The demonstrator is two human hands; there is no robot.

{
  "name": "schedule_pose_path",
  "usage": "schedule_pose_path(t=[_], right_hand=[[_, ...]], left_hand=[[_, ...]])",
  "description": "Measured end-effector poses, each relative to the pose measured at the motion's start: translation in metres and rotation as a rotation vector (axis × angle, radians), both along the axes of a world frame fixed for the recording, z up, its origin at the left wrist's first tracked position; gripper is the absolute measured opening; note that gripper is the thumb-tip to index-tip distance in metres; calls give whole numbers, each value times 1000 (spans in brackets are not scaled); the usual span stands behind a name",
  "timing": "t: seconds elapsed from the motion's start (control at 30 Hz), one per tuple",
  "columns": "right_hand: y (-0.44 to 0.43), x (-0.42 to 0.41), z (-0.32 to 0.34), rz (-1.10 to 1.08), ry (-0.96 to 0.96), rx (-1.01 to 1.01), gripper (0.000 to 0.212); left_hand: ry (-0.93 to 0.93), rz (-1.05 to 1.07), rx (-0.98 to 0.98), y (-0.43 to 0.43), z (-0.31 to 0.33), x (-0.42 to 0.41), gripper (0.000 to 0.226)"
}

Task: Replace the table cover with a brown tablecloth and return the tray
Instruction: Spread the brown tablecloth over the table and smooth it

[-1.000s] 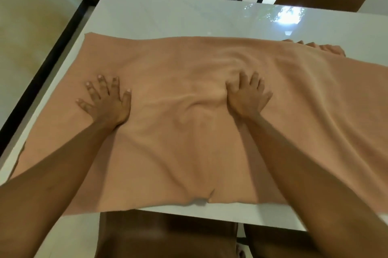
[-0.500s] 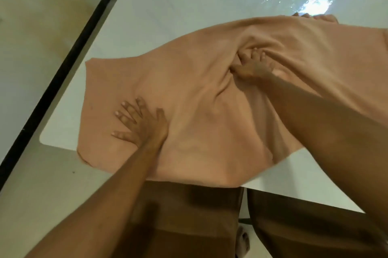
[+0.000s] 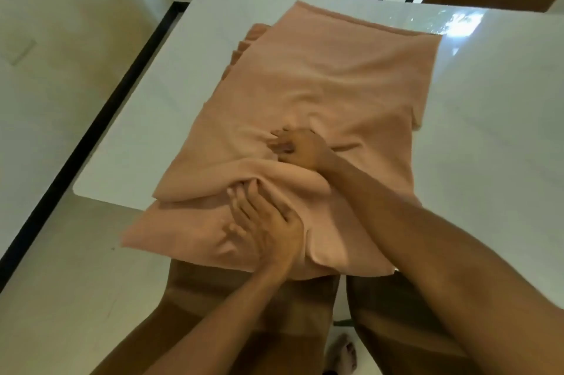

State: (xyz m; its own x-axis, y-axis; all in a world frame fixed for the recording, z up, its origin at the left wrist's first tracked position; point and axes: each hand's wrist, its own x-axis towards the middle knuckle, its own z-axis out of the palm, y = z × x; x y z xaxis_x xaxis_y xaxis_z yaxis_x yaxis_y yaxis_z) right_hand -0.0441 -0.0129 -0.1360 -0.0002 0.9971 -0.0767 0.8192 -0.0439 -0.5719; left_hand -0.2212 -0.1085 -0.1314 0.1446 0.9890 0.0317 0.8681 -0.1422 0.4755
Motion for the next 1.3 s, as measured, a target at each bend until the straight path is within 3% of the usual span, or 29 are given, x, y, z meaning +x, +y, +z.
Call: schedule_pose_path(t=[0.1,0.13,0.2,0.27,0.33,0.4,0.47,0.63,1.0,1.1,1.17,1.23,1.3], right_hand=[[-50,7,-23,-224,-112,301,42],[-68,20,-27,-337,-166,276,45],[-92,35,-36,-515,-255,100,58],[-111,48,-44,-587,-302,-50,69],[-116,59,-46,-605,-330,-78,72],[-113,63,-47,-614,-360,-87,74],[-104,72,-49,-645,-376,-79,76],[-81,101,-46,-662,-389,-96,77],[18,199,-44,-666,-377,-179,73],[48,193,-35,-778,-337,-209,62],[53,154,-33,-831,-354,-96,57],[44,102,-38,-828,-339,16,54],[28,59,-47,-780,-347,-27,55]], left_hand=[[-170,-149,259,28,20,-9,60],[-198,-269,291,37,27,-1,55],[-82,-479,310,57,35,6,42],[188,-609,147,77,36,19,44],[476,-698,-71,99,24,30,58],[593,-742,-274,112,5,36,71],[567,-732,-336,118,-16,42,74],[468,-694,-196,128,-35,60,71],[404,-689,-160,216,-42,156,76],[448,-721,-185,246,-37,181,80],[449,-760,-227,261,-32,188,83],[362,-807,-257,269,-27,185,80],[28,-792,-347,271,-27,168,72]])
